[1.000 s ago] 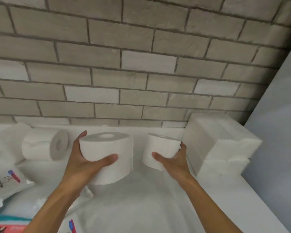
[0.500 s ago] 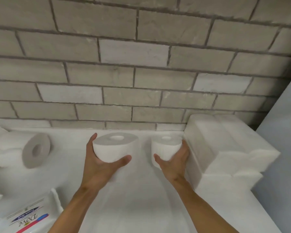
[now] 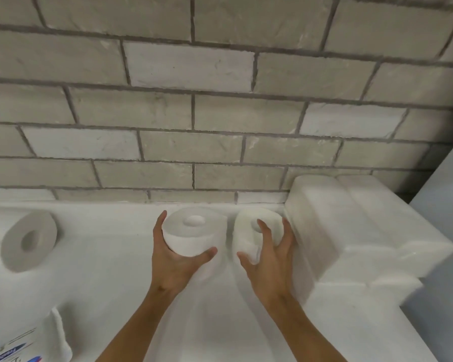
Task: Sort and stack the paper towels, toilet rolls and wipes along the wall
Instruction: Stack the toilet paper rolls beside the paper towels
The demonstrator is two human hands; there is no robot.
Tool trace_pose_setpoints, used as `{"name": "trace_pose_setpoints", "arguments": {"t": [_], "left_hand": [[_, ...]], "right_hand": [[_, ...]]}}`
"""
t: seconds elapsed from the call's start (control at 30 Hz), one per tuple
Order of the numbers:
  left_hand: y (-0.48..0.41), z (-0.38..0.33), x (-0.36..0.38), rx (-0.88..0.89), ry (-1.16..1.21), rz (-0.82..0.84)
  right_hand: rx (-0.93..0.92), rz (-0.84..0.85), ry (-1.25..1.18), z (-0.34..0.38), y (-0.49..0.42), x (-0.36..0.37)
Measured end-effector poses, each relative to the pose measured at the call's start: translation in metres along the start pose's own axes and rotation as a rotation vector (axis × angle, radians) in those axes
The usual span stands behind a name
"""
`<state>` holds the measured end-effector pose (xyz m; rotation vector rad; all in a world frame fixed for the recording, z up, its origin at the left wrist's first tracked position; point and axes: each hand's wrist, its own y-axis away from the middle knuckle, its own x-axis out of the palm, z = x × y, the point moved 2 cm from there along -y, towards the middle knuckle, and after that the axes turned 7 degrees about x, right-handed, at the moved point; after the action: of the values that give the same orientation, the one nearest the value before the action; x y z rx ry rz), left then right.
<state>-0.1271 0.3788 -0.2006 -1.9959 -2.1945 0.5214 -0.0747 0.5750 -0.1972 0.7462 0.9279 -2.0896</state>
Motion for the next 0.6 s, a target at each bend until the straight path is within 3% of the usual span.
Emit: {"name": "trace_pose_setpoints", "arguments": {"t": [0.17, 0.37, 0.6], "left_hand": [[-0.001, 0.010, 0.013, 0.001, -0.078, -0.050], [0.006, 0.021, 0.020, 0.002, -0.112, -0.018], [0.006, 0.019, 0.031, 0.021, -0.109, 0.000]], "right_hand": [[-0.154, -0.021, 0.159, 0.007, -0.006, -0.001], [-0.178, 0.078, 0.358, -0.004, -0.008, 0.006], [-0.204, 0.145, 0.403, -0.011, -0.015, 0.004]]}}
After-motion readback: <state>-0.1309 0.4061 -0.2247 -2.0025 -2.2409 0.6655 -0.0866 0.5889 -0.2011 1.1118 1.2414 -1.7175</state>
